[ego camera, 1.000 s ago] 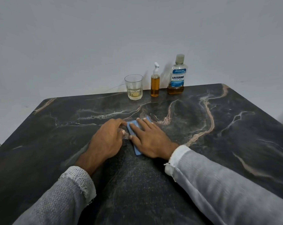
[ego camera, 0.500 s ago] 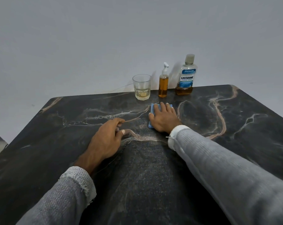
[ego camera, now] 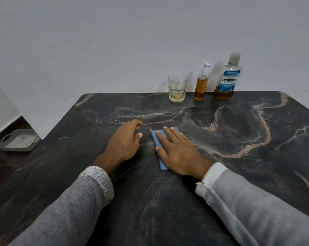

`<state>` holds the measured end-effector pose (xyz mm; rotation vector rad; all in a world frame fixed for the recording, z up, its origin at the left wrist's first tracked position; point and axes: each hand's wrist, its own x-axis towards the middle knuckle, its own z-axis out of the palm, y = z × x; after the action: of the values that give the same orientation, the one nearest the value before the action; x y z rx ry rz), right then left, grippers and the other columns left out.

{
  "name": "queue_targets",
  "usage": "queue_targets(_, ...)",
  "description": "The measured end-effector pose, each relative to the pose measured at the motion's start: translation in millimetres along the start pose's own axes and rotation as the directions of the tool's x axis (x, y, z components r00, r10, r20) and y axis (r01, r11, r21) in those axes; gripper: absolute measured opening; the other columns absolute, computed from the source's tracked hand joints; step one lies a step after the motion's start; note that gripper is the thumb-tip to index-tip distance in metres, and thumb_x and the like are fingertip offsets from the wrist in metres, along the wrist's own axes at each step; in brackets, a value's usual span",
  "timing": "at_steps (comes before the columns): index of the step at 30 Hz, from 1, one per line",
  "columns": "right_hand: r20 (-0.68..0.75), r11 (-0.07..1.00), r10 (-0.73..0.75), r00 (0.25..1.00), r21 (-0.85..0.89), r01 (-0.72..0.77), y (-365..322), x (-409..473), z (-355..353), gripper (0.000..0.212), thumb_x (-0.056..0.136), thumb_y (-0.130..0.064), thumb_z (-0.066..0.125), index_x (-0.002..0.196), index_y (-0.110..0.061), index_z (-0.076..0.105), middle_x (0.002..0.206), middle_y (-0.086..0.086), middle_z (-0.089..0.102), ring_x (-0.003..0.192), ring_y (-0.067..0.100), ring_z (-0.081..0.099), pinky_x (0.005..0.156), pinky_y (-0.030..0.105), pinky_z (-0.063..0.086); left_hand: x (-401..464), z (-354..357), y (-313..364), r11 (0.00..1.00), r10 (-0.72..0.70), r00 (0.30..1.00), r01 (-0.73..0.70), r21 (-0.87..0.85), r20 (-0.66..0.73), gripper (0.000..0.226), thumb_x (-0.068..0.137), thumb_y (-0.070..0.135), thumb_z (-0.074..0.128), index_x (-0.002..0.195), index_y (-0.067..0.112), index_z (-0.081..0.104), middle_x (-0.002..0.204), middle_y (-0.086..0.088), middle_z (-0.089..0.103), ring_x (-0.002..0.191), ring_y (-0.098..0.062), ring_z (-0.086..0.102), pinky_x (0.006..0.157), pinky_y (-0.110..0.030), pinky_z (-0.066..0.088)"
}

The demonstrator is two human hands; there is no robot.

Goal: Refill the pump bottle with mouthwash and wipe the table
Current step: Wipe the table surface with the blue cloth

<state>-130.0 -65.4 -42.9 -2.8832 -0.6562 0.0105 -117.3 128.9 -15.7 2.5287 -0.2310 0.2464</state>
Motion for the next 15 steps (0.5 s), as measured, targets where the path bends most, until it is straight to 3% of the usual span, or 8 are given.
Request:
queue_targets(3,0.003,0.998,0.06,0.998,-0.019,-0.06,28,-10,-6,0.065,0.1,-0.053,0.015,0.155,-0.019,0.012,0.163,0.011,0.008,0.15,0.028,0.005,0.12,0.044,0.007,-2,-5,-8,1.0,-0.009,1.0,0.009,-0.003,0.0,0.039,0.095,0.014,0.055,0.133,0.016,0.049,0.128,-0.003,0.058,0.118,-0.018,0.053,0.103,-0.039,0.044)
queue_targets(9,-0.007,0.935,0.356,0.935,-0.002,-0.356,66,38,-18,0.064,0.1,-0.051,0.02,0.155,-0.019,0.012,0.162,0.013,0.009,0.149,0.033,0.005,0.12,0.048,0.005,-1,-5,-17,1.0,-0.003,1.0,0.003,-0.017,-0.018,0.04,0.095,0.017,0.055,0.135,0.015,0.047,0.131,-0.004,0.056,0.121,-0.017,0.052,0.104,-0.039,0.043)
queue_targets(15,-0.002,0.933,0.36,0.933,-0.014,-0.36,28,93,-17,0.064,0.1,-0.05,0.022,0.154,-0.017,0.014,0.161,0.016,0.009,0.148,0.036,0.005,0.12,0.048,0.003,-1,-3,-23,0.999,-0.002,0.999,0.001,-0.037,-0.044,0.04,0.095,0.014,0.053,0.135,0.014,0.046,0.13,-0.004,0.056,0.121,-0.018,0.052,0.103,-0.04,0.044)
